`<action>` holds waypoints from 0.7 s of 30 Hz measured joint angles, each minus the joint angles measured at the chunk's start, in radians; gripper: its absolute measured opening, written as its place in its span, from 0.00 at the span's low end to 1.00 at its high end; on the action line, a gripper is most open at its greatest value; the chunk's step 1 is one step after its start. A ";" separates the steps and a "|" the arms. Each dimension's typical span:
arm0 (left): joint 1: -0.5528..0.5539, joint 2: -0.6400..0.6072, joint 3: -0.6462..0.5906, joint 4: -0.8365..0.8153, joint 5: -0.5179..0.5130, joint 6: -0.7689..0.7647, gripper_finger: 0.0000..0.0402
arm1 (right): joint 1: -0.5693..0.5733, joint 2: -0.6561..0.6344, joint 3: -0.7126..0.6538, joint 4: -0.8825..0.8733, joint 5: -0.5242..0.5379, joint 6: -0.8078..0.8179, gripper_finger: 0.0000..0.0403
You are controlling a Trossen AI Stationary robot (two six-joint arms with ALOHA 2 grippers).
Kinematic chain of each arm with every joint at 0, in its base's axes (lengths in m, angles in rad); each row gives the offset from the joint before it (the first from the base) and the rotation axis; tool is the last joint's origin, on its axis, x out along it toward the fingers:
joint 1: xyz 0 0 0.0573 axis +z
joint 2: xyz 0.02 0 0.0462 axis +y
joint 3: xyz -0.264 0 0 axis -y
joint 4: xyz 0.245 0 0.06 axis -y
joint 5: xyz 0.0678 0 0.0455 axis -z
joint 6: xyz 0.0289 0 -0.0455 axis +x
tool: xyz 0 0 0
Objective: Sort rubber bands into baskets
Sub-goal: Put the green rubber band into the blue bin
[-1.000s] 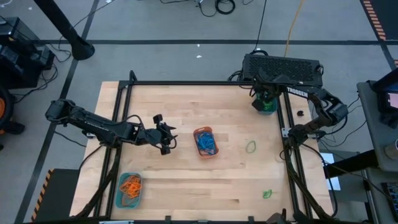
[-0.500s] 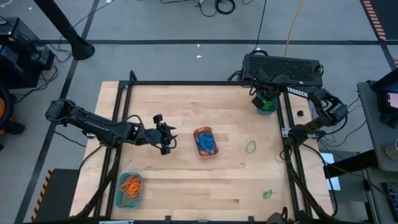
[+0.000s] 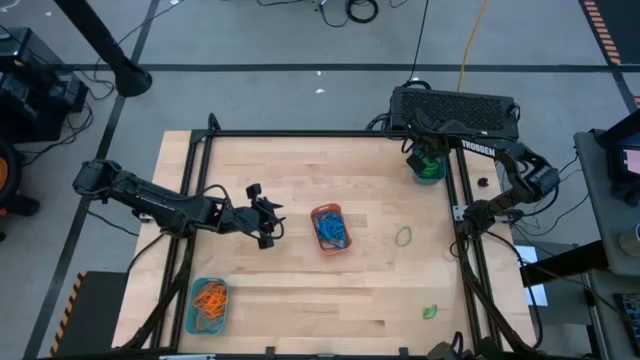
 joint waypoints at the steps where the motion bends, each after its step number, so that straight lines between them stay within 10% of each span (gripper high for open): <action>1: 0.000 0.000 0.000 0.000 0.000 0.000 0.42 | 0.000 0.000 0.000 0.000 0.000 0.000 0.02; 21: 0.000 0.000 0.000 0.000 0.000 0.000 0.42 | -0.001 0.000 0.000 -0.013 -0.084 0.064 0.20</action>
